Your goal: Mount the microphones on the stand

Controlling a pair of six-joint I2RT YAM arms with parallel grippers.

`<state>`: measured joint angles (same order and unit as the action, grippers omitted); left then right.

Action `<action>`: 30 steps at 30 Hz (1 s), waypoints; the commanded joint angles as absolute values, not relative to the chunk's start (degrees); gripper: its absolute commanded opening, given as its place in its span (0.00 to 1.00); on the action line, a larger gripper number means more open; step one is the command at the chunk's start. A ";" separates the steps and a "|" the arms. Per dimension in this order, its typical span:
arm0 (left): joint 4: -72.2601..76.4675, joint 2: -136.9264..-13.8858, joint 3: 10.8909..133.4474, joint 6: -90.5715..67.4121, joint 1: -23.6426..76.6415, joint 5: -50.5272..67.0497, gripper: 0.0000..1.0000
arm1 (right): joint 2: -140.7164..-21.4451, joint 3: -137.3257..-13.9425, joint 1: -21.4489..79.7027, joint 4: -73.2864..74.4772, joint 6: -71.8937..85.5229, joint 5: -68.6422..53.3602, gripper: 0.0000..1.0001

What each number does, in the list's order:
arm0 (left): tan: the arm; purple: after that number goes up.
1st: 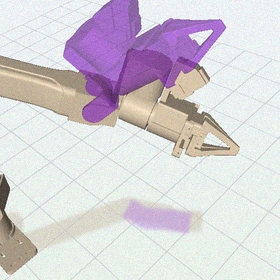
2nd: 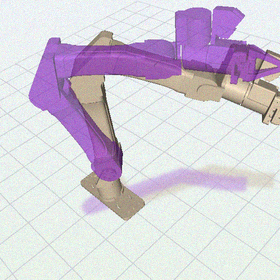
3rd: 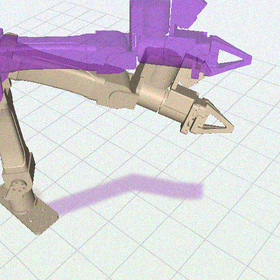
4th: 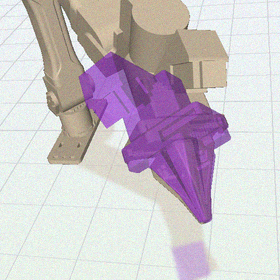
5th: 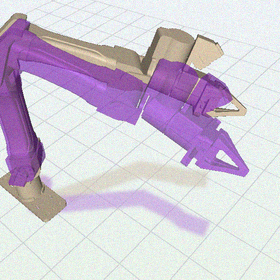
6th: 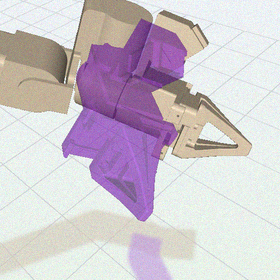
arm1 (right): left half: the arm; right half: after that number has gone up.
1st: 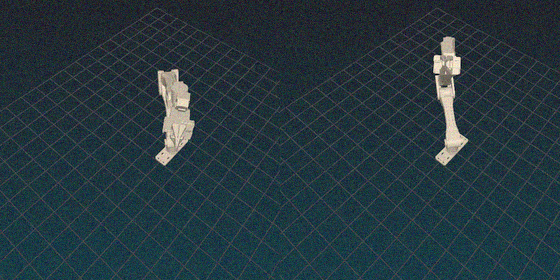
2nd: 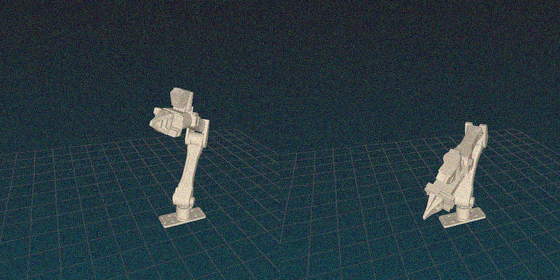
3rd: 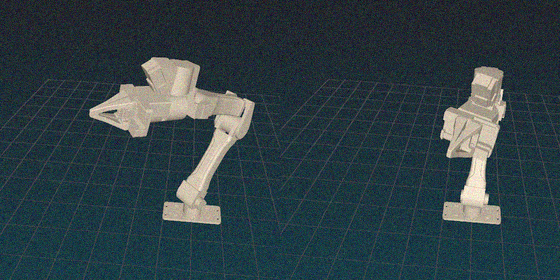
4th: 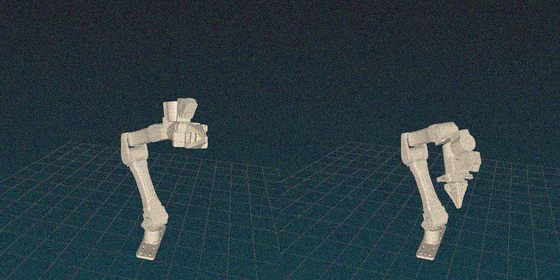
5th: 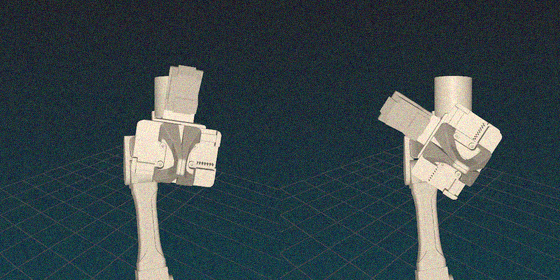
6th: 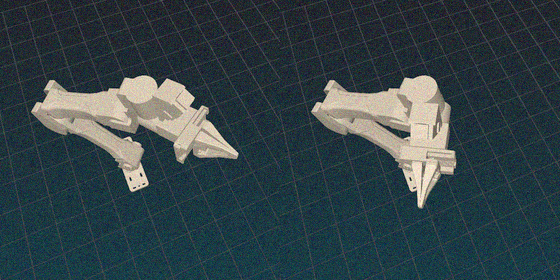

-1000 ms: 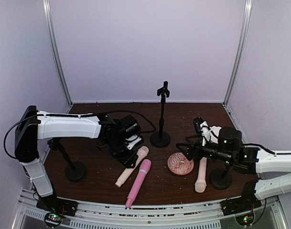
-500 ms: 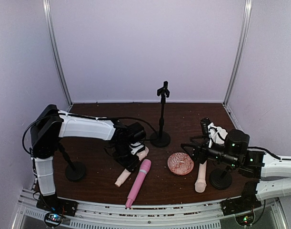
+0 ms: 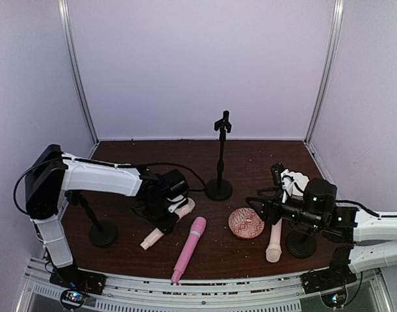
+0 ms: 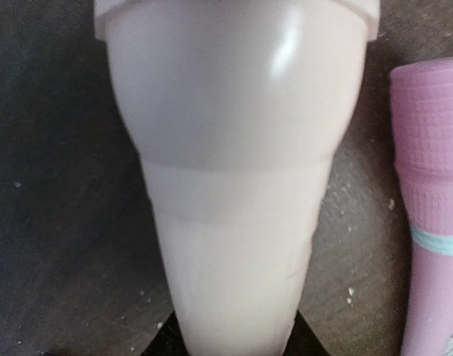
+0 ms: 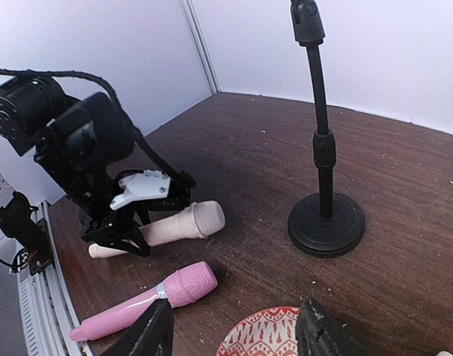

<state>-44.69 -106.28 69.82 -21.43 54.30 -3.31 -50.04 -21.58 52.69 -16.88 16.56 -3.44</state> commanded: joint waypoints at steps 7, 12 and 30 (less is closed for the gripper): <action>-33.88 -80.65 68.73 -18.01 55.35 -3.33 0.00 | -51.52 -30.42 56.16 -11.29 12.28 -2.92 0.58; -16.36 -71.94 66.81 -14.95 55.46 -0.16 0.00 | -50.92 -34.86 56.56 -8.82 15.62 -3.43 0.57; 23.90 -73.57 54.62 -9.81 55.28 26.19 0.00 | -62.14 -50.09 68.25 -3.70 7.44 -3.43 0.63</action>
<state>11.66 -76.01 58.57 -9.37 55.24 23.88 -60.58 -47.57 64.69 -6.26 11.90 -6.42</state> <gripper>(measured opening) 0.342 0.622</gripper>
